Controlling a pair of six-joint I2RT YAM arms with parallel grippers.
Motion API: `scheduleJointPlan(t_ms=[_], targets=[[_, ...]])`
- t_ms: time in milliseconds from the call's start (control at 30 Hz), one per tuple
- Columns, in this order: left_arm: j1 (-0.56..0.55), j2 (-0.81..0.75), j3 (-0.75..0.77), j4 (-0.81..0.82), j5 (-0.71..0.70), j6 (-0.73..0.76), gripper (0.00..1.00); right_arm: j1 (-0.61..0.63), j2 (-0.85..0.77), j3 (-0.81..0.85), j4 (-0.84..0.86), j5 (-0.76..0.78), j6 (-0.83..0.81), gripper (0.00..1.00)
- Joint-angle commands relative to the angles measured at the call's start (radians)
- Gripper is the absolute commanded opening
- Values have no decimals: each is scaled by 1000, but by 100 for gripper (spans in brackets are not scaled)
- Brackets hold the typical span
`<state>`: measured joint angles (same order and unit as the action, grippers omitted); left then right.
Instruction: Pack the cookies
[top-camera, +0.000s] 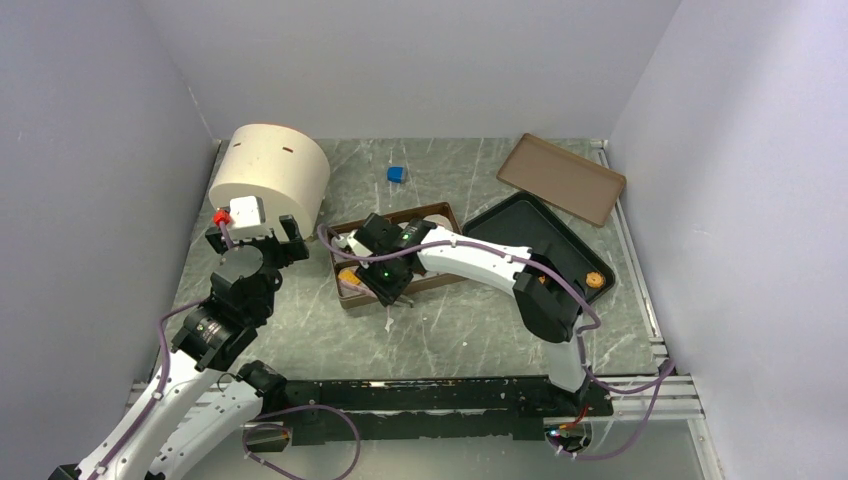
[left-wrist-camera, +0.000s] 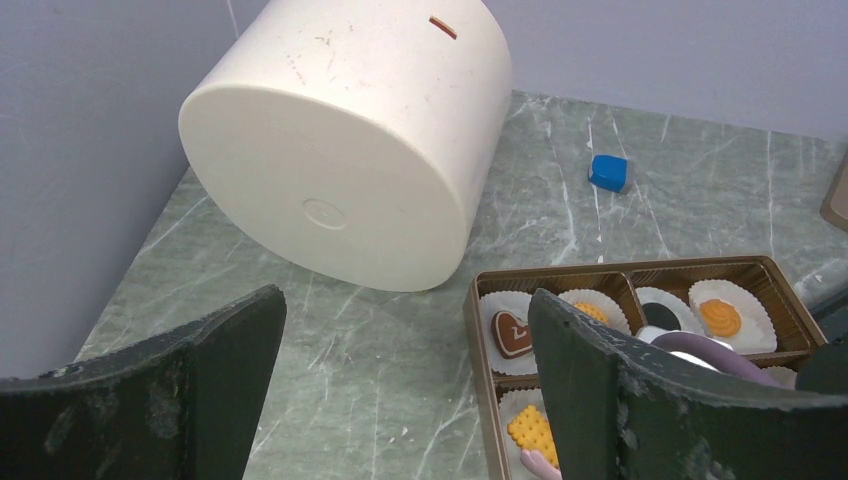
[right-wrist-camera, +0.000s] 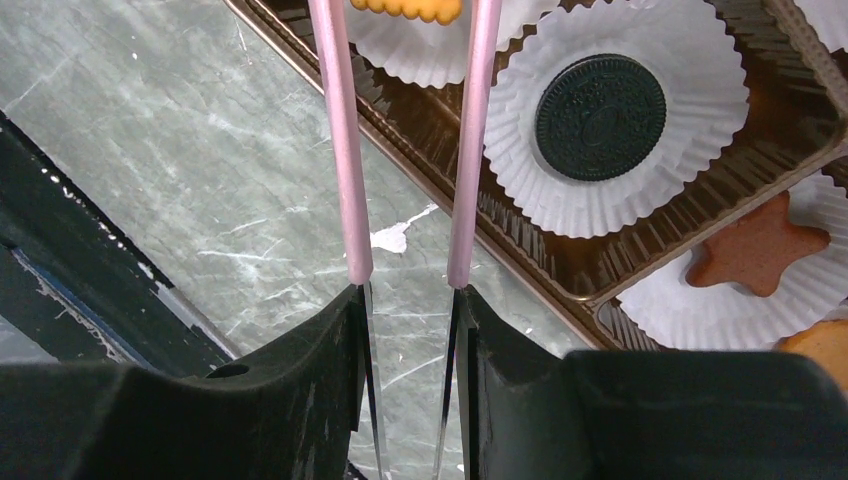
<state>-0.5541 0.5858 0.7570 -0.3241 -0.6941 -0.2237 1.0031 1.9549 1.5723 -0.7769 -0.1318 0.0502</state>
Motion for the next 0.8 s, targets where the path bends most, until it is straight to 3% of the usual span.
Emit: scheduleJointPlan(t_ms=[0, 333, 567, 767], targets=[[1, -6, 18, 16, -7, -6, 96, 7, 0, 47, 21, 9, -19, 35], [0, -7, 18, 17, 7, -2, 96, 11, 13, 61, 16, 29, -7, 46], [1, -8, 18, 17, 10, -1, 96, 14, -40, 28, 48, 38, 8, 42], [0, -9, 19, 16, 15, -3, 96, 15, -176, -107, 163, 127, 72, 41]])
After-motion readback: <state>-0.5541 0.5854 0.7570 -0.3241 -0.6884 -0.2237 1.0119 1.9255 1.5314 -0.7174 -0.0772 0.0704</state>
